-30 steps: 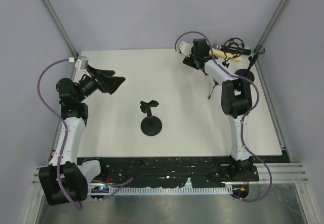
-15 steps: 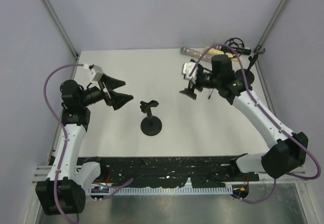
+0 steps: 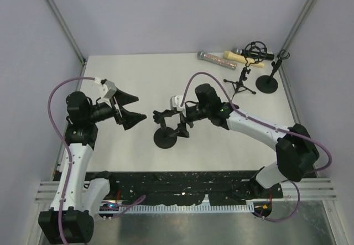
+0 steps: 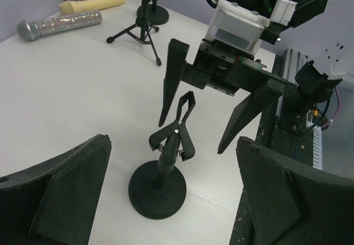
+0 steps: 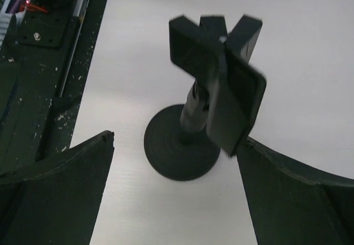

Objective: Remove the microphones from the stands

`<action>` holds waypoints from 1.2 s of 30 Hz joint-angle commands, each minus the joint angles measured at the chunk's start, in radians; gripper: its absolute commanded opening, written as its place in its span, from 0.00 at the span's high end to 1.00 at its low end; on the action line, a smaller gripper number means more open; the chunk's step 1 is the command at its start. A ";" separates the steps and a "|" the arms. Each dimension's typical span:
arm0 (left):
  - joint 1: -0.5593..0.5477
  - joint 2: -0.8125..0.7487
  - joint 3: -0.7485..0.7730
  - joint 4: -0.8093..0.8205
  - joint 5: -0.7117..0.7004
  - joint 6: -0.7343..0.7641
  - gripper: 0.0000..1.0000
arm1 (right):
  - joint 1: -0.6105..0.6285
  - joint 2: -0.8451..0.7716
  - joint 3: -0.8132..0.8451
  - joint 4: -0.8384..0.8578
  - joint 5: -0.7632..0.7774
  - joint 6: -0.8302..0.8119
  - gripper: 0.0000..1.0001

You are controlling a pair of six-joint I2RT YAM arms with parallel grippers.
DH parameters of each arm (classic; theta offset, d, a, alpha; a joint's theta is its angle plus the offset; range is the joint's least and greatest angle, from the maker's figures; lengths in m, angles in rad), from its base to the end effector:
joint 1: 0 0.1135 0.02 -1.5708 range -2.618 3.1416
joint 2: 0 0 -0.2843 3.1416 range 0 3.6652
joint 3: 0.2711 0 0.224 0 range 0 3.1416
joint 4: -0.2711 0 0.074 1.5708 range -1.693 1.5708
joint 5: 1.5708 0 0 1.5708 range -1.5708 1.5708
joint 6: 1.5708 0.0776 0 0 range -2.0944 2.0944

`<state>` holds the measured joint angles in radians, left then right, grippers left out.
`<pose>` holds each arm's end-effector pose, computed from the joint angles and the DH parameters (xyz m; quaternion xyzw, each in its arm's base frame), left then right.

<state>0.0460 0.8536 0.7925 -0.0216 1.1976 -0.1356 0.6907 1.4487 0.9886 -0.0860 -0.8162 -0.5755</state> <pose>0.1573 -0.0651 0.3660 0.3251 0.6398 -0.4393 0.5403 0.2061 0.2436 0.2876 -0.6302 0.5299 0.3712 0.4293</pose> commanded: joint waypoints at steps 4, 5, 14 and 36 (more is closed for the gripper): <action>-0.003 -0.060 0.004 -0.052 -0.010 0.064 0.00 | 0.033 0.186 0.206 0.221 -0.015 0.300 0.04; -0.003 -0.065 0.001 -0.052 -0.012 0.065 0.00 | 0.033 0.211 0.214 0.235 -0.018 0.321 0.03; 0.008 -0.079 -0.016 -0.054 -0.020 0.071 0.00 | 0.030 0.279 0.300 0.200 -0.063 0.353 0.61; 0.034 -0.093 -0.041 -0.015 -0.026 0.033 0.00 | -0.365 0.507 0.654 0.227 0.295 0.450 0.85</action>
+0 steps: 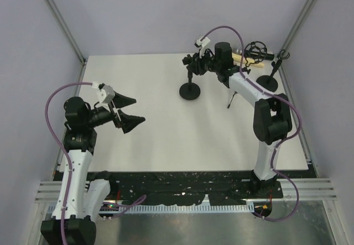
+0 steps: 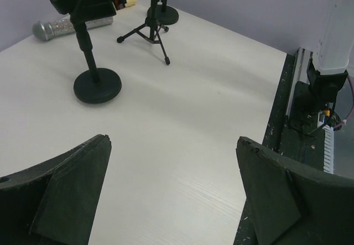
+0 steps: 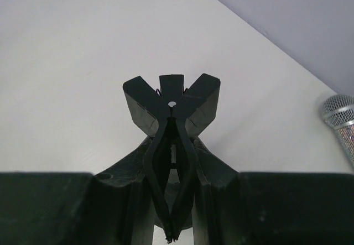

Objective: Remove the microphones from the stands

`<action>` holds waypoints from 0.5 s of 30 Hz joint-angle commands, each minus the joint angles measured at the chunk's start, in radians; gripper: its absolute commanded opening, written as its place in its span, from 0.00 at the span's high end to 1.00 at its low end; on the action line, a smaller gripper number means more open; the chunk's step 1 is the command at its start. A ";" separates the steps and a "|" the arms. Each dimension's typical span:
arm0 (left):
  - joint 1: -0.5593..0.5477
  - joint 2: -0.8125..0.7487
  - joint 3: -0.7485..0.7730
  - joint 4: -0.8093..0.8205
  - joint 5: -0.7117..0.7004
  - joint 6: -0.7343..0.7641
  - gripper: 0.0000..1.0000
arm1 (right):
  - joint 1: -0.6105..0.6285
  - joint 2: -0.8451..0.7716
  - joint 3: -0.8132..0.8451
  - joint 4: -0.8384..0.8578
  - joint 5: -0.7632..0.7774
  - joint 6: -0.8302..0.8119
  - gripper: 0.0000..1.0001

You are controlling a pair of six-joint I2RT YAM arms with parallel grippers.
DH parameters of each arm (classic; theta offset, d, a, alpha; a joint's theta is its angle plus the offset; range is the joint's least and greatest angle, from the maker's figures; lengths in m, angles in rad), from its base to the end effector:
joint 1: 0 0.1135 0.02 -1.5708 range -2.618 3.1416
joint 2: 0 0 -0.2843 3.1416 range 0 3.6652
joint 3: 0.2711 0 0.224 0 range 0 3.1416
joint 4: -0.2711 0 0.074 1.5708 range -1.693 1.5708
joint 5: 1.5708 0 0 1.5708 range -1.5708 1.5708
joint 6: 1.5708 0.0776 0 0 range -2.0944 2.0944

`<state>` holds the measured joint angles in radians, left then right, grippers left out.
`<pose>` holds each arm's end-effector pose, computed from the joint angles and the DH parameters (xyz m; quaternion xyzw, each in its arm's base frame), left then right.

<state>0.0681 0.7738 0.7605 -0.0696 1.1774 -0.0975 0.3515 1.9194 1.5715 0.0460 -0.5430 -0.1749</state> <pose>0.1412 -0.0622 0.3607 0.3241 0.6409 -0.4168 0.5571 0.4317 0.2010 0.3218 -0.3553 0.7078 0.2655 0.5498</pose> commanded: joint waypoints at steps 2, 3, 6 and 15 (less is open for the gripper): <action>0.015 -0.013 -0.010 0.036 -0.009 -0.005 0.00 | -0.040 0.055 0.079 0.097 0.029 0.045 0.86; 0.018 -0.010 -0.012 0.037 -0.007 -0.005 0.00 | -0.045 0.059 0.076 0.103 0.035 0.035 0.86; 0.019 -0.007 -0.010 0.042 -0.010 -0.010 0.00 | -0.075 0.061 0.062 0.138 0.058 0.035 0.86; 0.022 -0.004 -0.018 0.062 -0.010 -0.028 0.00 | -0.134 0.026 0.004 0.204 0.048 0.045 0.85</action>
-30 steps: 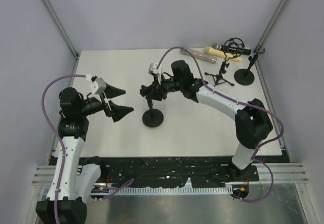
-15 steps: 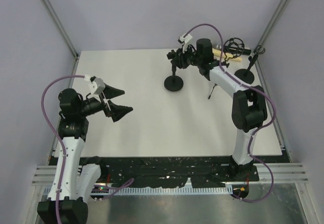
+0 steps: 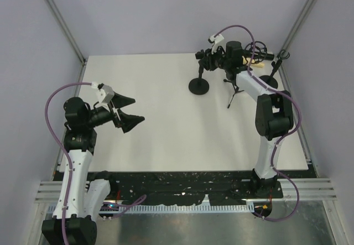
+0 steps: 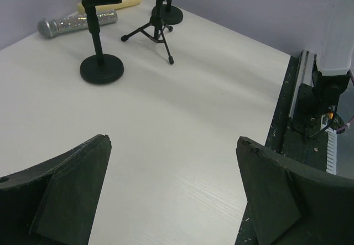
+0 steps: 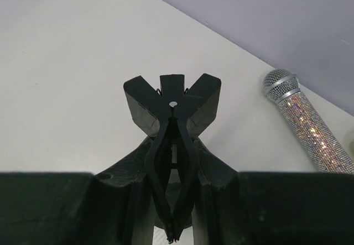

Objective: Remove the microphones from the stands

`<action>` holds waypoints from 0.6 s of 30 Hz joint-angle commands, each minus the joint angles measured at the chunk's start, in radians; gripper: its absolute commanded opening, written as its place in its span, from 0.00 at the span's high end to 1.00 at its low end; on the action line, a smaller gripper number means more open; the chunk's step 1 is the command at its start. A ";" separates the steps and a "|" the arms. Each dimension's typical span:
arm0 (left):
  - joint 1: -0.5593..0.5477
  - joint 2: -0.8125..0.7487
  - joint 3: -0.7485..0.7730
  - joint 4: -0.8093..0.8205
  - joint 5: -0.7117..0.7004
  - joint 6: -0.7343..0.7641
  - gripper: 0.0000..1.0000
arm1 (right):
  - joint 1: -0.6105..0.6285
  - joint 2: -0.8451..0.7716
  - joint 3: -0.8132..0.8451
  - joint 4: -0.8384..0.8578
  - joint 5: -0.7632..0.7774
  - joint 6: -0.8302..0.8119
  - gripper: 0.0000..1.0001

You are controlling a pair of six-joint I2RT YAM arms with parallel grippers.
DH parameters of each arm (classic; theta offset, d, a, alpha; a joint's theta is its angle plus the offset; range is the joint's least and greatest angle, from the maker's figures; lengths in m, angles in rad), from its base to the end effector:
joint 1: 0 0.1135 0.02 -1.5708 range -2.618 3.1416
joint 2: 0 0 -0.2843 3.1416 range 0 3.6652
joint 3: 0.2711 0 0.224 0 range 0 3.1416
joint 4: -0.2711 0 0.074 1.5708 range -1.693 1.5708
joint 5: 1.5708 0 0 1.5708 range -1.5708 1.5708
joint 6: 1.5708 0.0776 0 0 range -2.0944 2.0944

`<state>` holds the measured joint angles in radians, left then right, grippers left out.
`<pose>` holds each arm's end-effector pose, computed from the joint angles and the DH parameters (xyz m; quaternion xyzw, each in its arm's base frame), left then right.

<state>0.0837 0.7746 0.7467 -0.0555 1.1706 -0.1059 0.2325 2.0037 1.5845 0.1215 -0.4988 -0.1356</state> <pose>0.1436 -0.0597 0.3576 0.3143 0.6461 -0.4128 0.5598 0.4748 0.1506 0.2968 -0.2869 0.7393 0.2261 0.5657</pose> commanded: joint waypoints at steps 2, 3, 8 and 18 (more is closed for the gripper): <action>0.005 -0.005 -0.009 0.049 -0.005 -0.021 0.00 | -0.016 -0.063 -0.023 0.124 0.000 -0.002 0.75; 0.007 -0.008 -0.007 0.048 -0.006 -0.021 0.00 | -0.016 -0.063 -0.024 0.118 -0.006 -0.010 0.66; 0.007 -0.015 0.011 -0.030 -0.054 0.043 0.00 | -0.027 -0.118 -0.029 0.050 -0.082 -0.012 0.05; 0.007 -0.035 0.160 -0.397 -0.297 0.313 0.00 | -0.041 -0.621 -0.147 -0.472 -0.070 -0.199 0.05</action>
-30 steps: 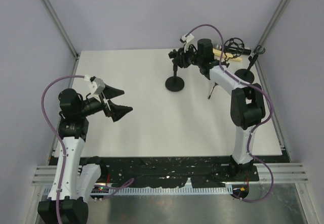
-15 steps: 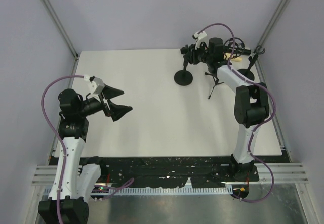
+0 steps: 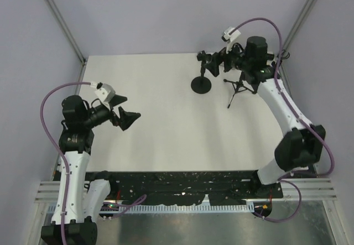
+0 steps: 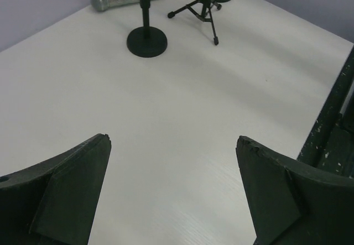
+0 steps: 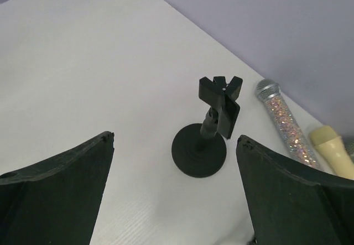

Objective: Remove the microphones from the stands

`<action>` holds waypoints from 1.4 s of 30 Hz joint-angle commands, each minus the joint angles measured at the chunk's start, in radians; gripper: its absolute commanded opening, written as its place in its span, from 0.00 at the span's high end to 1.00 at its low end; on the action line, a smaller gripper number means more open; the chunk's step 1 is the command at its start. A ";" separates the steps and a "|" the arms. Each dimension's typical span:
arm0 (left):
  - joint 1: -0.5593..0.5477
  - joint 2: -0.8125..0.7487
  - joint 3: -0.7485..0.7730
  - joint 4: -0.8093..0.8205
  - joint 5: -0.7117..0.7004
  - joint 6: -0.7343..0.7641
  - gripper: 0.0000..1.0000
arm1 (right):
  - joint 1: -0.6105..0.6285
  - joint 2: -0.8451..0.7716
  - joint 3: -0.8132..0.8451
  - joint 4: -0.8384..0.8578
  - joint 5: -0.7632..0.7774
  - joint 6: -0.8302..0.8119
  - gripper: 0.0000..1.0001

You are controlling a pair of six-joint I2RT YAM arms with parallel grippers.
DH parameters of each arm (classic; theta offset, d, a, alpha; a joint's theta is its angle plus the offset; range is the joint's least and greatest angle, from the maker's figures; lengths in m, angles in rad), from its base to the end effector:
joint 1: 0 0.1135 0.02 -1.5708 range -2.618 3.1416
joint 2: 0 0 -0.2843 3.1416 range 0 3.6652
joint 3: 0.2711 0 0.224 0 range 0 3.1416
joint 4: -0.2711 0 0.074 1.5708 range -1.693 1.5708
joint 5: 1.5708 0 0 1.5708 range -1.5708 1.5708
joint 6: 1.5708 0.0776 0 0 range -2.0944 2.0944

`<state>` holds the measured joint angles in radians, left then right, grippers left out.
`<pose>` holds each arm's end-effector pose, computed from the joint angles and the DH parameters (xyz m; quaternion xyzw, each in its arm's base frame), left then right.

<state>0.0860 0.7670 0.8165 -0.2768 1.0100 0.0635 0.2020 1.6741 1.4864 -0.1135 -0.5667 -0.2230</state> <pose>0.1453 -0.0534 0.3554 0.2934 0.6884 -0.3370 0.5714 0.3891 0.1222 0.3736 -0.3251 0.7207 0.2191 0.5717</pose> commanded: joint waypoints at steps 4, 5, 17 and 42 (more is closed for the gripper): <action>0.006 -0.047 0.105 -0.239 -0.319 0.173 0.00 | -0.012 -0.631 -0.272 -0.259 0.148 -0.101 0.05; 0.008 -0.054 0.107 -0.249 -0.356 0.174 0.00 | -0.010 -0.699 -0.306 -0.241 0.213 -0.093 0.05; 0.014 -0.227 0.041 -0.314 -0.707 0.193 0.00 | -0.013 -1.252 -0.498 -0.445 0.625 -0.036 0.05; 0.018 -0.517 -0.223 -0.343 -0.689 0.249 0.00 | -0.098 -1.636 -0.830 -0.446 0.625 -0.073 0.05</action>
<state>0.0948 0.2562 0.5964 -0.6521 0.2989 0.3004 0.1089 0.0517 0.6590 -0.5987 0.0666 -0.2897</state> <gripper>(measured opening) 0.994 0.954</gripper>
